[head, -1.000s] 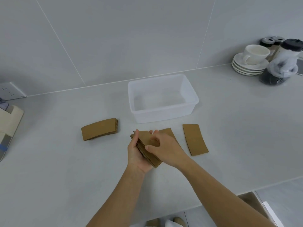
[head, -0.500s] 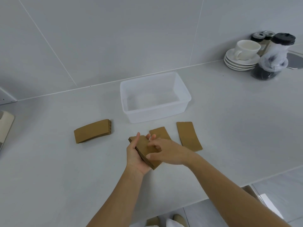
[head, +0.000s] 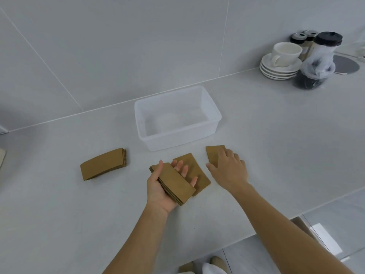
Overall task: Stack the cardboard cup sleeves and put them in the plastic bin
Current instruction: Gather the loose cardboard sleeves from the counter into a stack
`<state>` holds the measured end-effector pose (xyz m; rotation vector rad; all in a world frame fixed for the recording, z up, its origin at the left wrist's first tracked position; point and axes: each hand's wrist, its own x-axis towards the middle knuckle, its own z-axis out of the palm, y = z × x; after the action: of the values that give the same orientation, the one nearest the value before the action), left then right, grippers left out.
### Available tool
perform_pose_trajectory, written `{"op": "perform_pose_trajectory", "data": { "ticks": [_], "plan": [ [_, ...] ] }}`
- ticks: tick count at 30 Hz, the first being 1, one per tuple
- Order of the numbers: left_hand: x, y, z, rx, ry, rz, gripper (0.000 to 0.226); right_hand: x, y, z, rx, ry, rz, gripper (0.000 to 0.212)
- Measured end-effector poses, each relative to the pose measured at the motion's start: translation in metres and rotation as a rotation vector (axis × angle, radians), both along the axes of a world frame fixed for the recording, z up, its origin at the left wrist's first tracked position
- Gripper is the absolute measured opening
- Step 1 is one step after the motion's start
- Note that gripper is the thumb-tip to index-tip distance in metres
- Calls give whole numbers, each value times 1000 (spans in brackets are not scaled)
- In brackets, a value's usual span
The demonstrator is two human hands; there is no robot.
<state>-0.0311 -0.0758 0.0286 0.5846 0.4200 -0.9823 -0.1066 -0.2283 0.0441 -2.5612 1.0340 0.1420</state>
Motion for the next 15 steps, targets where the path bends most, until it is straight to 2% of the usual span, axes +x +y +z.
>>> {"op": "perform_pose_trajectory", "data": {
  "ticks": [5, 8, 15],
  "plan": [
    [0, -2, -3, 10, 3, -3, 46, -10, 12, -25, -135, 16, 8, 43],
    [-1, -2, -4, 3, -4, -14, 47, -7, 13, -24, -148, 1, 25, 35],
    [3, 1, 2, -18, 2, 2, 48, -2, 8, -1, 79, -114, -31, 15]
  ]
}}
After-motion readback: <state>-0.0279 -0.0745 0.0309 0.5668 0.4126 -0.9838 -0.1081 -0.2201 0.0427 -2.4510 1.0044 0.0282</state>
